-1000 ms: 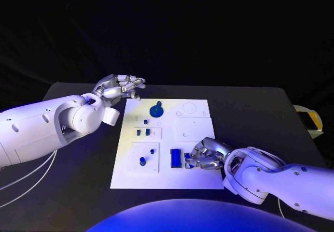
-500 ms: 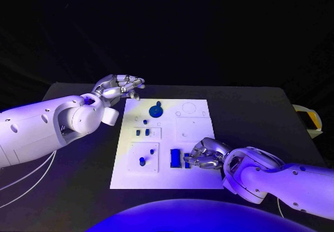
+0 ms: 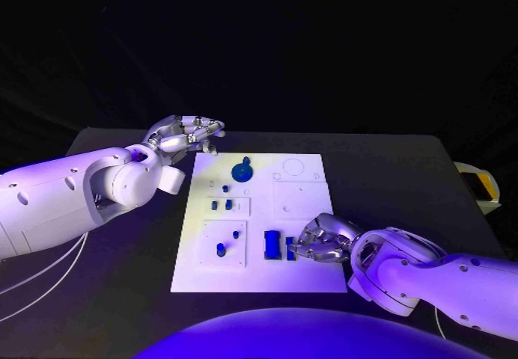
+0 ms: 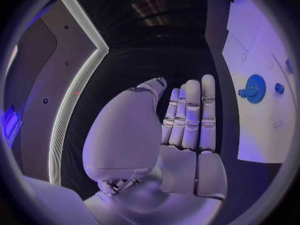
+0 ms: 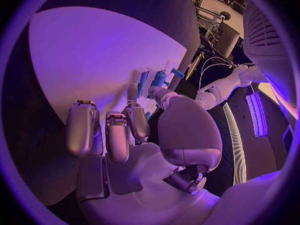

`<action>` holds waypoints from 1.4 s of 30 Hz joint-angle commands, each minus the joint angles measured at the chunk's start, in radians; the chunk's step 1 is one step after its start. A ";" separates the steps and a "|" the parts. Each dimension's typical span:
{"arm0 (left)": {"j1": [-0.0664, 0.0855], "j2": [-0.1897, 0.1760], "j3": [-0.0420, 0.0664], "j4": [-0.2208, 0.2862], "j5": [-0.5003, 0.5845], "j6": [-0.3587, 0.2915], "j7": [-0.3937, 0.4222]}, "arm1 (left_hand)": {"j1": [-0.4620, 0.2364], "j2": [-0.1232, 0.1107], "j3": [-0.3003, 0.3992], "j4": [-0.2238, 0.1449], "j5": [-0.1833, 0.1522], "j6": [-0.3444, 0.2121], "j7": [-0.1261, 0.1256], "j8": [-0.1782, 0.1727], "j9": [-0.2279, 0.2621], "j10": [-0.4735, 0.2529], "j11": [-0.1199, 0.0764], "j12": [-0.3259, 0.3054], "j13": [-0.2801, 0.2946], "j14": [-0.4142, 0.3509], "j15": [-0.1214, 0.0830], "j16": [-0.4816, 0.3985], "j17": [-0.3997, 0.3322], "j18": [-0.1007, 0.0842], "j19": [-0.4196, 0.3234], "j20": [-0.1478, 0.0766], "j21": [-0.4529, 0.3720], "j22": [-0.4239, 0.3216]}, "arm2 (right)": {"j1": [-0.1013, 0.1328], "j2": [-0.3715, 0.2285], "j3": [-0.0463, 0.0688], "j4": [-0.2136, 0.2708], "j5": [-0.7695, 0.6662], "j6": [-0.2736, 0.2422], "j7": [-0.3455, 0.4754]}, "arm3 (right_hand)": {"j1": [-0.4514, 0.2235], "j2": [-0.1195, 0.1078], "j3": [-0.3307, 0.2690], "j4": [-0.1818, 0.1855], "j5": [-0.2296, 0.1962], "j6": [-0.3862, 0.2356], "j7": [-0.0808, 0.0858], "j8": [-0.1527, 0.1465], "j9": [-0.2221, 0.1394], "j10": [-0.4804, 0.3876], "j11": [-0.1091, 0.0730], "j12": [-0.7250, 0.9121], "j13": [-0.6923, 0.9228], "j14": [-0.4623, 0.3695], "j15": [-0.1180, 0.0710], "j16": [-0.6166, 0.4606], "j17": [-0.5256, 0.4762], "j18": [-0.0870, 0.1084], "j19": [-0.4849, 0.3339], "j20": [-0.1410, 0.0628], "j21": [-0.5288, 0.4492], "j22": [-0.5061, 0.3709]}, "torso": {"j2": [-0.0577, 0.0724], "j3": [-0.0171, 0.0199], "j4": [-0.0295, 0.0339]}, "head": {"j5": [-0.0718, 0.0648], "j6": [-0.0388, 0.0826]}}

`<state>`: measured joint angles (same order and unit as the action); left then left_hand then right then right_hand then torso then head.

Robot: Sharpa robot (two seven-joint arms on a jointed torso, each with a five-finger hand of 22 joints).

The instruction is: Assemble the parts on the task board

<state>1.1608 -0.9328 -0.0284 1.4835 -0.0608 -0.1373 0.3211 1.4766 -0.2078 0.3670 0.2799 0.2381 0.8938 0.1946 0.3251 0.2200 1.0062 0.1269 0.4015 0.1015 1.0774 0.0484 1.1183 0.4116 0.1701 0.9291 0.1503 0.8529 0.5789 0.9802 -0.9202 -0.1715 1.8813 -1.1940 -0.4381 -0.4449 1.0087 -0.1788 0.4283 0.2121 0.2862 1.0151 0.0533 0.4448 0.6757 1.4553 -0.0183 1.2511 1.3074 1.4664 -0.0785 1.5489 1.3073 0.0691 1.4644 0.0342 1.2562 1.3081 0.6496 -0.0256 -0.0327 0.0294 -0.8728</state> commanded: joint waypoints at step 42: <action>-0.021 0.178 -0.014 -0.246 0.139 -0.153 0.153 | -0.082 0.030 -0.089 0.005 0.005 -0.101 -0.012 -0.072 -0.032 -0.091 0.052 -0.252 -0.039 -0.343 0.134 -0.787 -0.265 -0.006 -0.235 0.140 -0.634 -0.393 | 0.175 0.192 0.029 -0.661 1.073 0.123 0.891 | 0.199 0.025 0.112 -0.141 -0.178 -0.204 0.168 -0.247 -0.189 -0.531 0.193 -1.057 -0.942 -0.601 0.219 -1.108 -0.946 0.111 -0.667 0.219 -1.195 -0.498 | -0.071 -0.0078 -0.0034 | -0.030 0.163</action>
<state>1.1412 -0.7630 -0.0430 1.2457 0.0341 -0.2360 0.4125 1.3947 -0.1843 0.2797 0.2849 0.2381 0.7963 0.1833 0.2552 0.1895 0.9190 0.1780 0.1529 0.0639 0.7395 0.1815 0.3387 0.1490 0.1700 0.6999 0.2923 0.2252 0.1902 1.1558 -0.7358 -0.1428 1.2380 -0.2322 -0.3957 0.3411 1.2046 -0.1619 0.5409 0.0781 0.1102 0.8064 0.2020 0.2033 0.4940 0.9231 0.1712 0.2065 0.3902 0.8665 0.1361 0.4643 0.3762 0.1630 0.8045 0.2471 0.0654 0.8305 0.5860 -0.0370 -0.0360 0.0008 -0.7299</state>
